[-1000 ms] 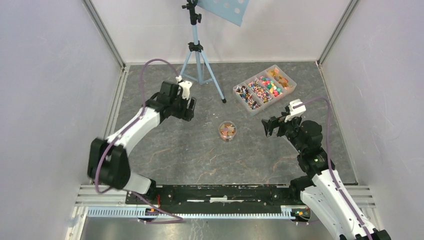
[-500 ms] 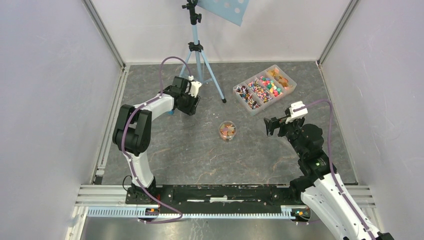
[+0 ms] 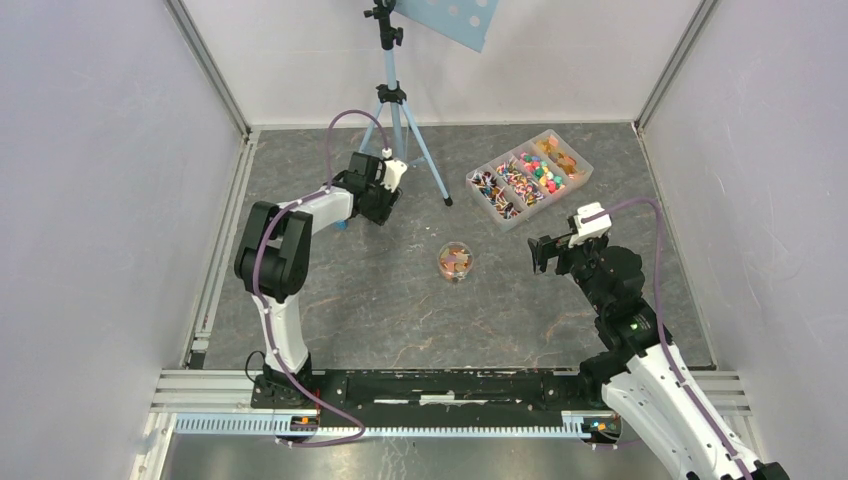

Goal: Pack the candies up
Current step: Pick up the bottle lid at the center of the board.

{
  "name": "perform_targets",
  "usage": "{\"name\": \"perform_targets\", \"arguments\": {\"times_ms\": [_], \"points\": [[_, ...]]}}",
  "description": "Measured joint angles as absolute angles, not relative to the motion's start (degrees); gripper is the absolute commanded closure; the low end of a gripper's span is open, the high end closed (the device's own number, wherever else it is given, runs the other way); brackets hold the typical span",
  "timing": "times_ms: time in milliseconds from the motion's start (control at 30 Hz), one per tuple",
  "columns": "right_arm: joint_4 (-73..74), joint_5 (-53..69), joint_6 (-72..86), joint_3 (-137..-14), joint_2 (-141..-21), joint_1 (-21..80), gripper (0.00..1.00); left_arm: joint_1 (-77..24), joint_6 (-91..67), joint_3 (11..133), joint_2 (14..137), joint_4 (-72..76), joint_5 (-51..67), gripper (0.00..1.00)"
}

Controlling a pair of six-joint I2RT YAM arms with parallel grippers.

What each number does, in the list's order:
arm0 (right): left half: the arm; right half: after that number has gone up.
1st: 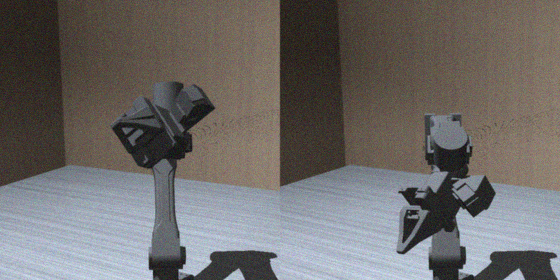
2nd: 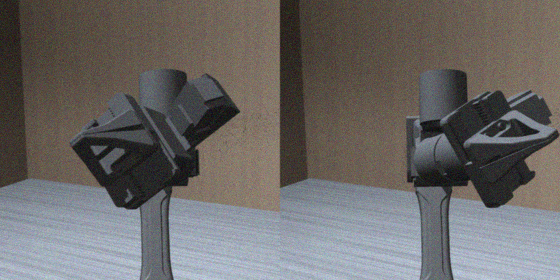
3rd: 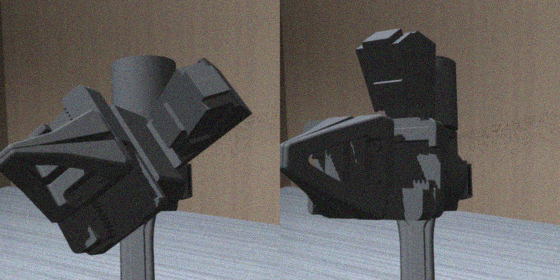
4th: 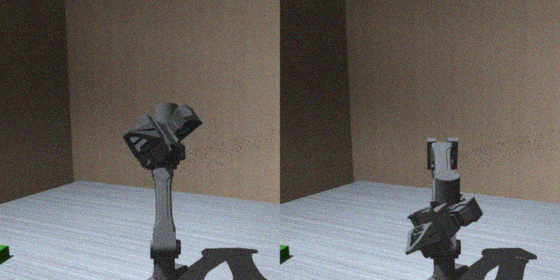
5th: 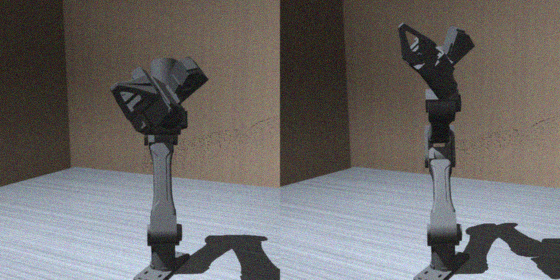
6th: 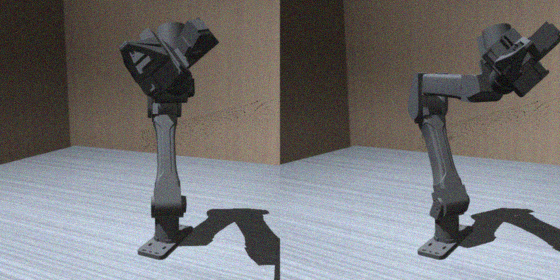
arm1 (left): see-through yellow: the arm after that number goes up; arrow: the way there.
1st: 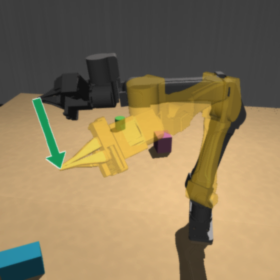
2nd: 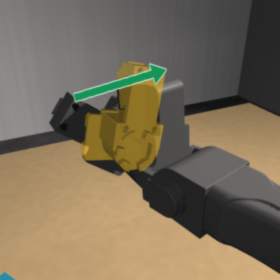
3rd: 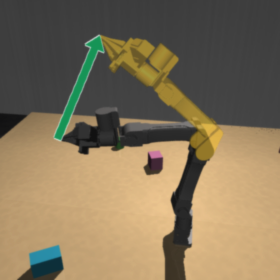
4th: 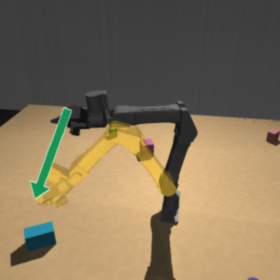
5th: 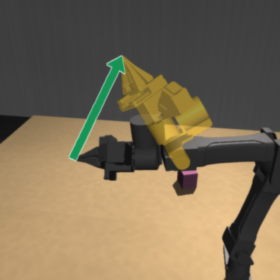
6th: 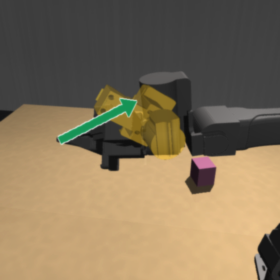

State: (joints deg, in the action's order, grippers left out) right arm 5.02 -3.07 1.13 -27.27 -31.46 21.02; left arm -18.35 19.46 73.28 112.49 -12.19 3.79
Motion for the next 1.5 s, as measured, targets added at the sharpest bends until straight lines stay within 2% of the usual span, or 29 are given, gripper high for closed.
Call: {"name": "perform_targets", "arguments": {"times_ms": [67,167,233,300,400,600,800,1067,1300,1500], "points": [[5.1,-3.1,1.1,-27.3,-31.5,21.0,0.02,-18.3,20.1,73.5,113.1,-11.5,3.1,0.43],[5.2,-3.1,1.1,-27.3,-31.5,21.0,0.02,-18.3,20.9,74.3,113.8,-11.4,2.4,0.54],[5.2,-3.1,1.0,-27.3,-31.6,21.0,0.02,-18.3,21.3,74.7,114.1,-11.4,2.5,0.62],[5.2,-3.1,0.8,-27.3,-31.6,21.0,0.02,-18.3,21.4,74.7,114.1,-11.6,2.9,0.75],[5.2,-3.0,0.1,-27.3,-31.7,21.0,0.02,-18.3,21.6,74.7,114.1,-11.9,3.8,0.87],[5.2,-3.0,-0.1,-27.3,-31.5,21.0,0.02,-18.4,21.5,74.6,113.6,-13.4,6.0,0.97],[2.1,0.9,0.2,-24.6,-31.2,21.0,0.02,-18.4,19.3,73.9,109.5,-14.9,9.2,0.98],[-2.3,12.4,1.5,-23.4,-33.7,21.0,0.02,-18.4,10.8,70.4,99.0,-14.7,18.4,0.98],[-17.9,24.4,6.9,-17.3,-34.9,21.7,0.03,-18.4,-1.5,63.4,86.1,-10.7,31.4,0.98],[-34.0,26.8,6.0,-10.7,-36.5,29.1,0.02,-18.5,-19.5,49.7,70.6,3.7,41.1,0.98]]}}
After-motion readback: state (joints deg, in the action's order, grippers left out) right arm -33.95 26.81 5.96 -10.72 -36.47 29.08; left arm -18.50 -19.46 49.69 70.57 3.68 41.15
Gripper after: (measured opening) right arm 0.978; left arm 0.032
